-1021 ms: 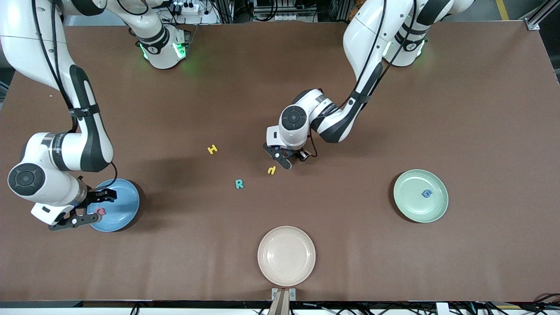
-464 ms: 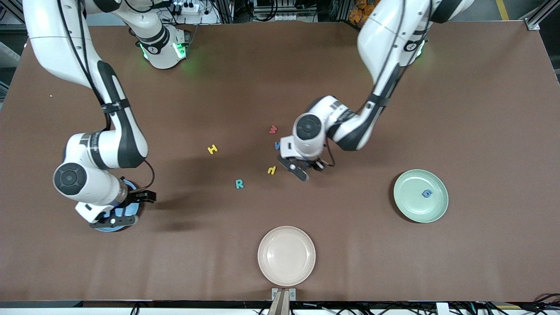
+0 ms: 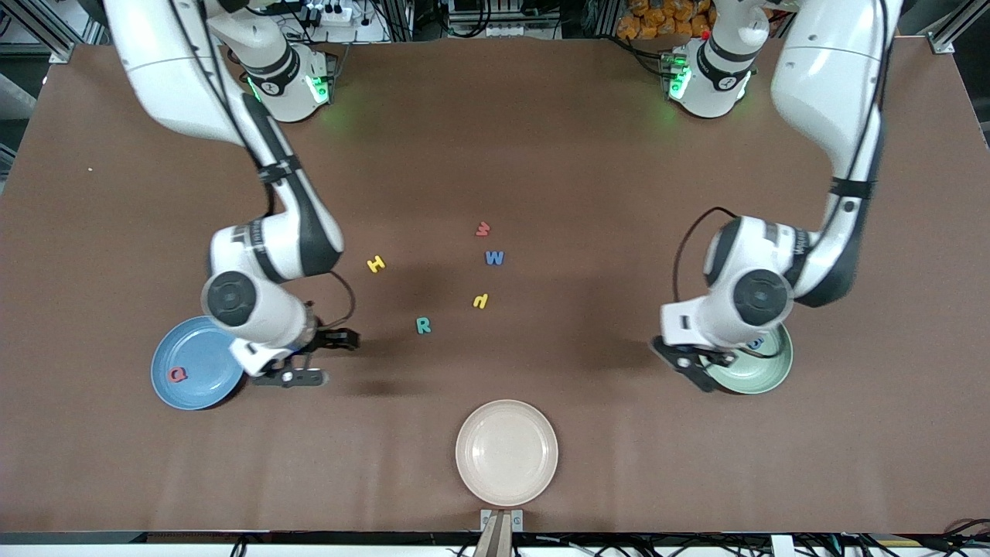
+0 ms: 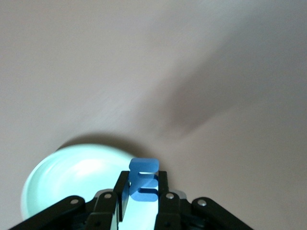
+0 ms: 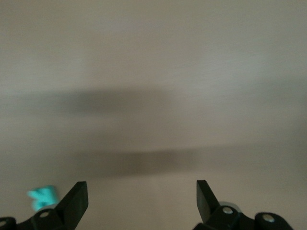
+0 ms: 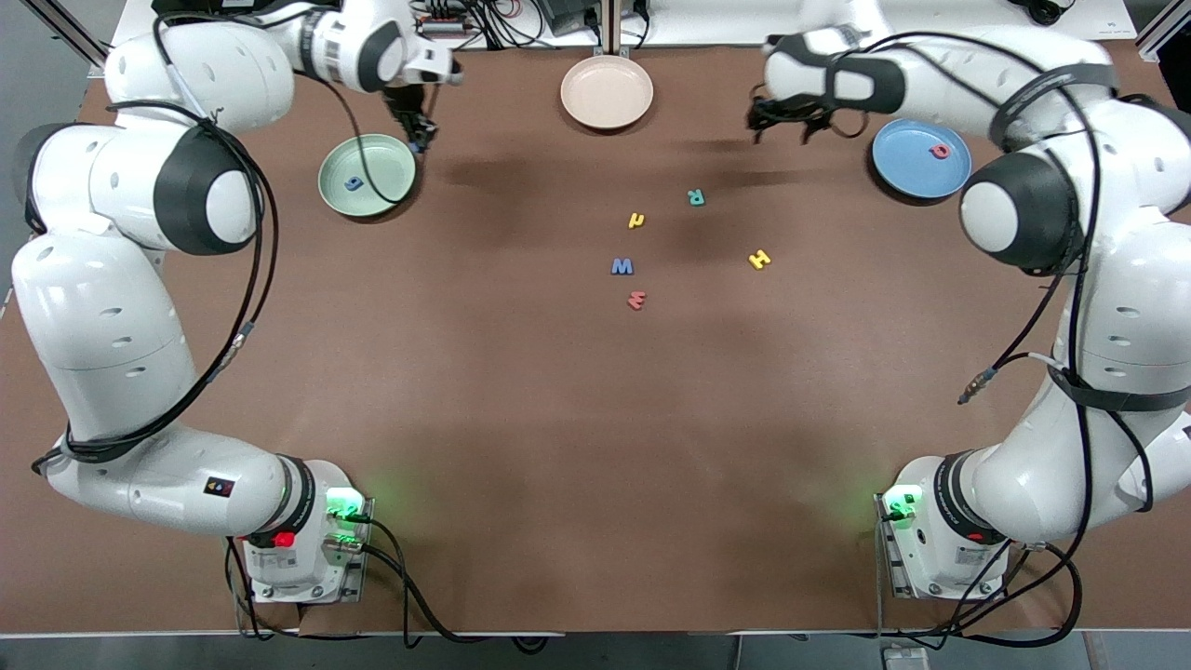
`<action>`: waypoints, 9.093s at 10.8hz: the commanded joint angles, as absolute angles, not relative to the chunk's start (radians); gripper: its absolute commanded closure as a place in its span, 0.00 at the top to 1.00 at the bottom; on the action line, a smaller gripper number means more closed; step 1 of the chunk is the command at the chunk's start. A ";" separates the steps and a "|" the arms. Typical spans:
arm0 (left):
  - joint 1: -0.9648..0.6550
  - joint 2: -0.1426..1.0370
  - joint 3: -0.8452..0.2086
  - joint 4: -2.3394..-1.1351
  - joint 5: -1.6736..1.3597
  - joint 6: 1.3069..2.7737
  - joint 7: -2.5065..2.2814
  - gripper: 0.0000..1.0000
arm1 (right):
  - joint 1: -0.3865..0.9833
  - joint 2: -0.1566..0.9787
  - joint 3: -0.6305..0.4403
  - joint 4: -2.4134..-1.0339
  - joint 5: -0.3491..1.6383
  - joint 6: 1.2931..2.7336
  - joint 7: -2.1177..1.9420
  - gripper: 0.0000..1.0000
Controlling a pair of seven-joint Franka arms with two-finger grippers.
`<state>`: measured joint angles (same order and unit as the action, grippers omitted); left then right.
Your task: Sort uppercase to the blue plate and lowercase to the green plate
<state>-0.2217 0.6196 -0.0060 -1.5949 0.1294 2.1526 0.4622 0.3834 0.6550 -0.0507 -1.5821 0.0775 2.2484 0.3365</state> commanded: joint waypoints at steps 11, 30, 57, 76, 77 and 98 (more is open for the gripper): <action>-0.296 0.568 0.092 -1.726 0.051 2.253 0.355 1.00 | 0.600 0.813 -0.061 -1.577 0.087 2.424 0.595 1.00; -0.841 0.940 0.012 -1.310 -0.075 2.494 -0.448 0.78 | 0.293 0.733 -0.345 -1.566 0.094 2.375 -0.399 0.00; -0.620 0.741 0.097 -1.341 -0.075 2.162 -0.156 0.00 | 0.802 0.416 -0.284 -2.256 0.225 2.595 -0.267 1.00; -0.572 0.607 0.072 -1.510 -0.028 1.967 -0.050 1.00 | 0.410 0.421 -0.328 -1.889 0.213 2.233 -0.567 0.00; -0.587 0.609 0.020 -1.499 -0.034 1.967 -0.143 1.00 | 0.331 0.477 -0.328 -1.811 0.212 2.218 -0.666 0.00; -0.732 0.758 -0.301 -1.667 0.275 2.402 -0.861 0.82 | 0.225 0.626 -0.310 -1.509 0.230 2.278 -0.319 1.00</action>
